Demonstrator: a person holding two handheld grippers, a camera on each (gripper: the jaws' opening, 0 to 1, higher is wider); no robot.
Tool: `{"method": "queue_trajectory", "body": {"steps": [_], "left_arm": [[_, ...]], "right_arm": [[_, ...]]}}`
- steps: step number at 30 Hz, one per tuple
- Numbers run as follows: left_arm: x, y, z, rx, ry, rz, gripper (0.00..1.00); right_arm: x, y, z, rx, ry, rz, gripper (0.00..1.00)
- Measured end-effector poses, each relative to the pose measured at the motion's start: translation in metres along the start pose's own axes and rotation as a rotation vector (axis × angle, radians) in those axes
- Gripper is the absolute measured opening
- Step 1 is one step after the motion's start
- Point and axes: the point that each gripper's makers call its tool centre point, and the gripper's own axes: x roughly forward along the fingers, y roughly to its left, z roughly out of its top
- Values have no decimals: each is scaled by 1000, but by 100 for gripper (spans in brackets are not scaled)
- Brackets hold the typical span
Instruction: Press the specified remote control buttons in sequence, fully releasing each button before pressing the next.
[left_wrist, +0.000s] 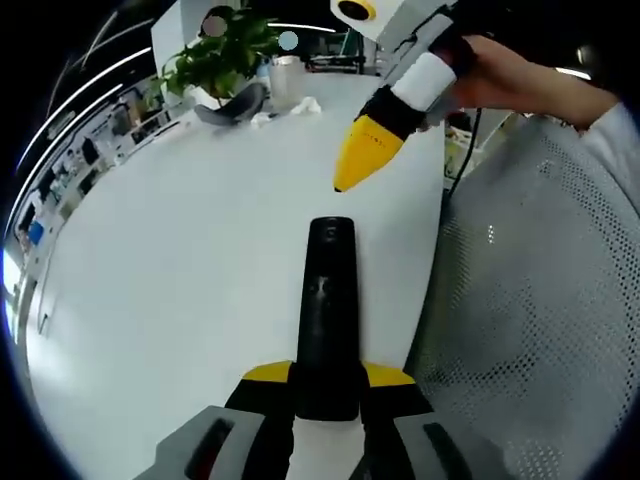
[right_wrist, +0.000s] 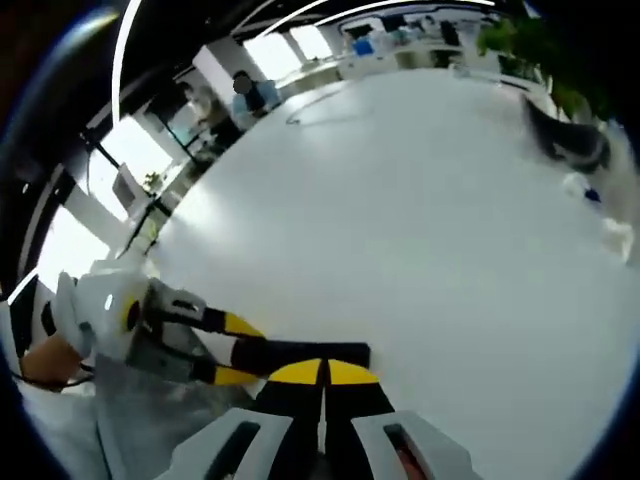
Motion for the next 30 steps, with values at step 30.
{"method": "queue_trajectory", "body": {"steps": [30], "left_arm": [[0, -19, 4, -17, -176, -15, 24]], "right_arm": [[10, -19, -28, 132, 103, -28, 0]]}}
